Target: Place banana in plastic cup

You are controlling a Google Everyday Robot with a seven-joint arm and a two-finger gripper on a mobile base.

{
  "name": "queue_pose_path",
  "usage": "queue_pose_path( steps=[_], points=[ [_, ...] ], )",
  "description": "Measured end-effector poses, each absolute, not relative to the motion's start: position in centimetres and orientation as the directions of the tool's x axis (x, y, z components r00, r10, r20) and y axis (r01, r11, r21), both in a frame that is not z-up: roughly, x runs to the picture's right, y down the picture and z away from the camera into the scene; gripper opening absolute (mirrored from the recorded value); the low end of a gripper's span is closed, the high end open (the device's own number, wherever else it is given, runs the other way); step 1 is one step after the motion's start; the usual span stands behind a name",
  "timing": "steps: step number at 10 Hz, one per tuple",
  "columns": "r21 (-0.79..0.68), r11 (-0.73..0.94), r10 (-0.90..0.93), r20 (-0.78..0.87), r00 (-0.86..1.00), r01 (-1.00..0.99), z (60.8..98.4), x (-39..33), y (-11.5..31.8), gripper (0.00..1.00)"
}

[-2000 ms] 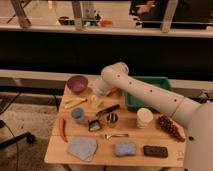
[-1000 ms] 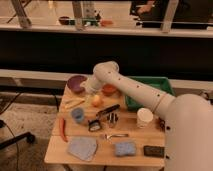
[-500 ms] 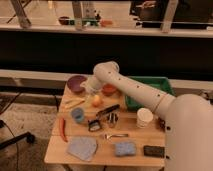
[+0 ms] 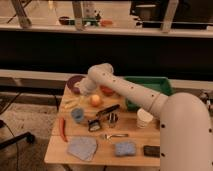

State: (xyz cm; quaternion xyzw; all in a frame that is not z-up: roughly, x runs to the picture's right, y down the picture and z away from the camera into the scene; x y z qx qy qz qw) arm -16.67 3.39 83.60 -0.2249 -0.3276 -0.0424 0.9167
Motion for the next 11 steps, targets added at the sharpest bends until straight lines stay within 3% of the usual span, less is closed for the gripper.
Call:
queue_pose_path(
  steps=[11],
  points=[
    [-0.402, 0.888, 0.107, 0.65, 0.753, 0.221, 87.9, -18.4, 3.3, 0.8]
  ],
)
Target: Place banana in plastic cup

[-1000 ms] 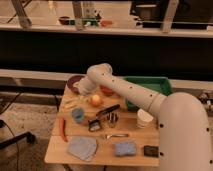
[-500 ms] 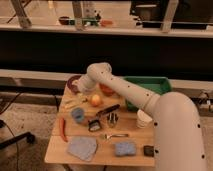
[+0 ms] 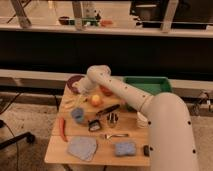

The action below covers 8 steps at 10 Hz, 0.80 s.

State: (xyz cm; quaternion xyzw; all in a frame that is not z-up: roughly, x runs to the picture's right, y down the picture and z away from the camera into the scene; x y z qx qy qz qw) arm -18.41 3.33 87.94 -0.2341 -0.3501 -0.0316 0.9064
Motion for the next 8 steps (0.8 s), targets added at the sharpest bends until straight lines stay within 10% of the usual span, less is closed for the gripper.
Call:
queue_pose_path(
  steps=[8],
  points=[
    [-0.431, 0.865, 0.115, 0.668, 0.736, 0.256, 89.6, -20.7, 4.6, 0.8]
  ],
)
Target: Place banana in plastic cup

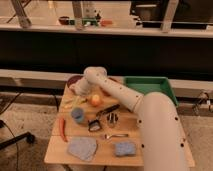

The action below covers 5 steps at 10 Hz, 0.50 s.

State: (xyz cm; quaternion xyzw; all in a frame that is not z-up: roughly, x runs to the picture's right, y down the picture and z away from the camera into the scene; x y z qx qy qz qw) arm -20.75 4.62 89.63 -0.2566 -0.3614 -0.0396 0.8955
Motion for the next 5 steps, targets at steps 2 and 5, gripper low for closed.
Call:
queue_pose_path(
  steps=[2, 5],
  points=[
    [-0.438, 0.857, 0.113, 0.674, 0.73, 0.272, 89.8, -21.4, 5.1, 0.8],
    [-0.451, 0.839, 0.109, 0.687, 0.719, 0.304, 90.1, -22.4, 6.2, 0.8]
  ],
)
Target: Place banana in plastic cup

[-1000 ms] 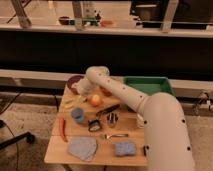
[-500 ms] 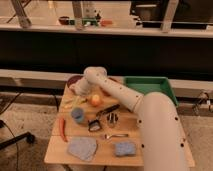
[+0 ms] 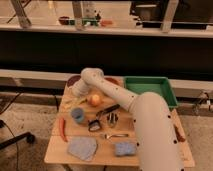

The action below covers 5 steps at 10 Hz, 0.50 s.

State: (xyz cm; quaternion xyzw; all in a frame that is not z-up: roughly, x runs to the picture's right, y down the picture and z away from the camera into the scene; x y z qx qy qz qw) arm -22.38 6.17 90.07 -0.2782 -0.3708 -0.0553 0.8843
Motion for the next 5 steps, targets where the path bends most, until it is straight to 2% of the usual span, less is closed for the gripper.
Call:
queue_pose_path(
  steps=[5],
  points=[
    [-0.494, 0.8, 0.128, 0.695, 0.708, 0.341, 91.6, -23.5, 8.1, 0.8]
  ],
)
